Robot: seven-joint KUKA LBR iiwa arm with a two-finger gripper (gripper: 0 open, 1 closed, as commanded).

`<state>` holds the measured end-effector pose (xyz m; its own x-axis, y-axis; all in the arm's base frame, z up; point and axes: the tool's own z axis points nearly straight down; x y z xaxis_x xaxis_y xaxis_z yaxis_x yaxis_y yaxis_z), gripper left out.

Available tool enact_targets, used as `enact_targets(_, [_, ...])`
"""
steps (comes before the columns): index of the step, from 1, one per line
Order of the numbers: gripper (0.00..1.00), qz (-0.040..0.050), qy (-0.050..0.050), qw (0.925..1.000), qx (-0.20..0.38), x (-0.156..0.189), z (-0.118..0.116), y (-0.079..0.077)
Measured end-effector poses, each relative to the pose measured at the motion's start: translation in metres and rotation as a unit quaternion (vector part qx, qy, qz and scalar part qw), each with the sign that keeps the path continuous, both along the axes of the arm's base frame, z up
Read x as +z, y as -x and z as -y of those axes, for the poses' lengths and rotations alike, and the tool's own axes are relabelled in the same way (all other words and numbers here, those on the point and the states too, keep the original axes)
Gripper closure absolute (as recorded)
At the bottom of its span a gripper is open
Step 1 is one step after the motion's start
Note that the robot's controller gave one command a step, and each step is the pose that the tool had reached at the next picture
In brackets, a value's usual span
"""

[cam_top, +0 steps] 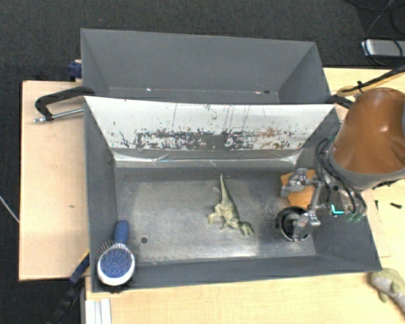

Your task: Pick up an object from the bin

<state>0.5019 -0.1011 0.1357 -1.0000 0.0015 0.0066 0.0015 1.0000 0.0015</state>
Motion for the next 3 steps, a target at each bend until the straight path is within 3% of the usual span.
enact_targets(1, [0.00,0.0012,-0.004,0.9904,-0.138,-0.061,0.021,-0.002])
enact_targets(2, [1.00,0.0026,-0.002,0.9902,-0.139,-0.058,0.024,-0.003])
enact_targets(3, [1.00,0.0102,0.002,0.9908,-0.135,0.082,0.033,-0.001])
